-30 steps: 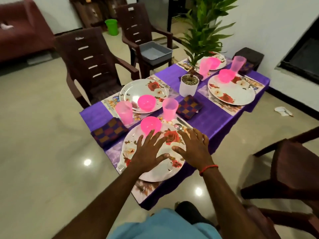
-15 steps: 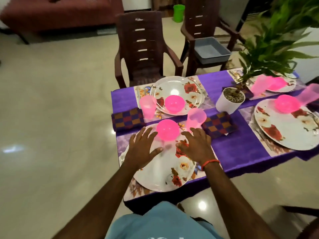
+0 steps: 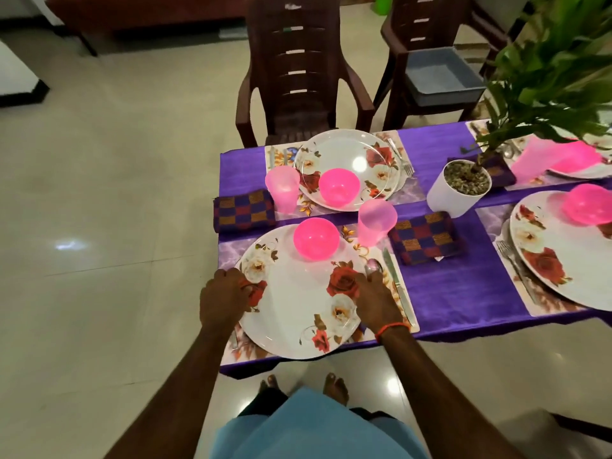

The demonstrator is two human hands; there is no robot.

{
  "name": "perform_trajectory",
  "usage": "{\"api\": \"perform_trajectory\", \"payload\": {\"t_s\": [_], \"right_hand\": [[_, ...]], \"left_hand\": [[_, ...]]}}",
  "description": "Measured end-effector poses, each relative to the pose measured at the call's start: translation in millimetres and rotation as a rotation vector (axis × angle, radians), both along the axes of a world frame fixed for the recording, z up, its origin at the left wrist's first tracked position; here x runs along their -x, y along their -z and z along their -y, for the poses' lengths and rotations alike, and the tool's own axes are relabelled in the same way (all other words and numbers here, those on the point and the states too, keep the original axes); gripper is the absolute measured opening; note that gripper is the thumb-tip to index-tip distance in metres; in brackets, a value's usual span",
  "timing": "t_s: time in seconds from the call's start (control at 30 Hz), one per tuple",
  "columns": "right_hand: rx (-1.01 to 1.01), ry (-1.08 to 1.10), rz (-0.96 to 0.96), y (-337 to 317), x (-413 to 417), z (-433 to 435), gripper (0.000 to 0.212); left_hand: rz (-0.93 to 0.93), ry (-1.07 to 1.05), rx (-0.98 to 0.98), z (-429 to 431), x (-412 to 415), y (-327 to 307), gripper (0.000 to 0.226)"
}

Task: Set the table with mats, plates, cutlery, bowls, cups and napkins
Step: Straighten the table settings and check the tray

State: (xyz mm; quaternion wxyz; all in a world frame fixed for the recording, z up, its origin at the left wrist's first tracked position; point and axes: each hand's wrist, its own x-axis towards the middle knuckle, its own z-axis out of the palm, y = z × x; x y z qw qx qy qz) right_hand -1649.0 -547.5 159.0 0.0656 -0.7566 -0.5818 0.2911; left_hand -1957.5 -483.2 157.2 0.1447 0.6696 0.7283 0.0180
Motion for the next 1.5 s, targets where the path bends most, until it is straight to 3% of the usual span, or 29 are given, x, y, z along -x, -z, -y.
{"api": "perform_trajectory", "payload": {"t_s": [0.1, 0.2, 0.33, 0.57, 0.97, 1.37, 1.5], "right_hand": [[-0.014, 0.015, -0.095, -2, -5, 3, 0.065], [-0.036, 0.044, -0.174, 0, -12, 5, 0.055], [-0.031, 0.018, -0.141, 7, -21, 0, 0.040], [-0.122, 0.135, 0.154, 13, -54, -2, 0.029], [-0.110, 0.075, 0.082, 33, -52, 0, 0.039], [-0.145, 0.148, 0.021, 30, -58, -4, 0.040], [-0.266, 0.182, 0.232, 27, -72, 7, 0.034]], "left_hand": [[0.120, -0.074, 0.025, 0, -5, -1, 0.044], [0.138, -0.114, 0.054, 2, -11, -4, 0.055], [0.095, -0.129, 0.036, 6, -10, -4, 0.043], [0.065, -0.229, 0.009, 18, 15, -7, 0.026], [0.195, -0.243, -0.008, 29, 11, -9, 0.015], [0.220, -0.222, 0.000, 26, 15, -9, 0.019], [0.262, -0.231, 0.014, 26, 19, -8, 0.030]]}}
